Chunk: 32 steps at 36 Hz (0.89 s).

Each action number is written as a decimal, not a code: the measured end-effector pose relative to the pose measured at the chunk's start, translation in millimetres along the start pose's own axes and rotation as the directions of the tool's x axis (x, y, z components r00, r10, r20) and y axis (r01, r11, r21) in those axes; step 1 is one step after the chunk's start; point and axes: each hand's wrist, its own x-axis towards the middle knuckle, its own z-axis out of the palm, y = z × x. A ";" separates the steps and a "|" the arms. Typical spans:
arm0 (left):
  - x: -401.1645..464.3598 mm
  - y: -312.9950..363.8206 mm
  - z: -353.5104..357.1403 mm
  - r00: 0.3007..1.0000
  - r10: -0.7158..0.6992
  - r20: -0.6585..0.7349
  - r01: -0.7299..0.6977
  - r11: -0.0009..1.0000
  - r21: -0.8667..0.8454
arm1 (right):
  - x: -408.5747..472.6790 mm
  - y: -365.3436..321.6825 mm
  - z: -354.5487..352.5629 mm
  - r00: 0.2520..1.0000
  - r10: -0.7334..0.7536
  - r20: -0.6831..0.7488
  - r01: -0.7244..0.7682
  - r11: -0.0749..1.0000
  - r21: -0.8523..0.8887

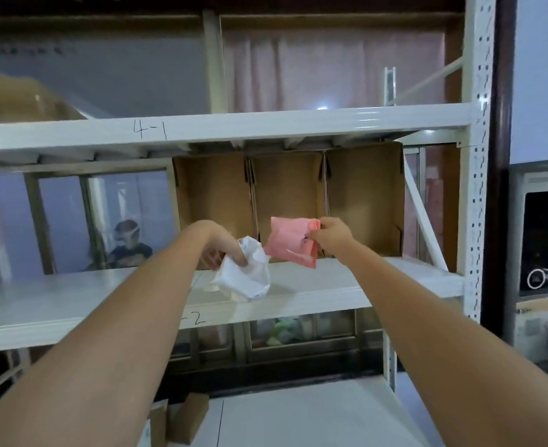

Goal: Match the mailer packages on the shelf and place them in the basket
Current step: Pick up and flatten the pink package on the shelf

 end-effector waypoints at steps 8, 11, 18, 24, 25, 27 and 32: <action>55.2 -44.2 18.8 0.918 0.120 -0.377 -0.033 0.973 0.229 | 14.7 26.9 40.5 0.989 0.054 -0.140 -0.100 0.932 -0.348; 72.8 -54.7 20.6 0.884 0.151 -0.442 -0.026 0.960 0.277 | 15.7 32.6 51.7 0.986 0.041 -0.164 -0.120 0.852 -0.509; 117.0 -66.6 24.5 0.850 0.178 -0.495 -0.077 0.973 0.217 | 18.5 55.2 78.2 0.962 0.006 -0.274 -0.187 0.745 -0.641; 141.3 -45.4 24.8 0.662 0.310 -0.683 0.162 0.830 0.534 | 30.4 71.6 59.4 0.973 -0.155 -0.169 -0.066 0.518 -0.853; 141.2 -40.6 24.4 0.647 0.350 -0.677 0.182 0.791 0.584 | 32.9 72.8 56.4 0.975 -0.202 -0.097 0.002 0.441 -0.898; 143.8 -27.2 26.2 0.673 0.355 -0.649 0.191 0.764 0.616 | 38.4 77.1 49.8 0.969 -0.243 0.038 0.117 0.321 -0.940; 134.7 14.6 34.4 0.865 0.207 -0.458 0.109 0.812 0.573 | 44.6 80.8 38.7 0.942 -0.270 0.200 0.279 0.296 -0.914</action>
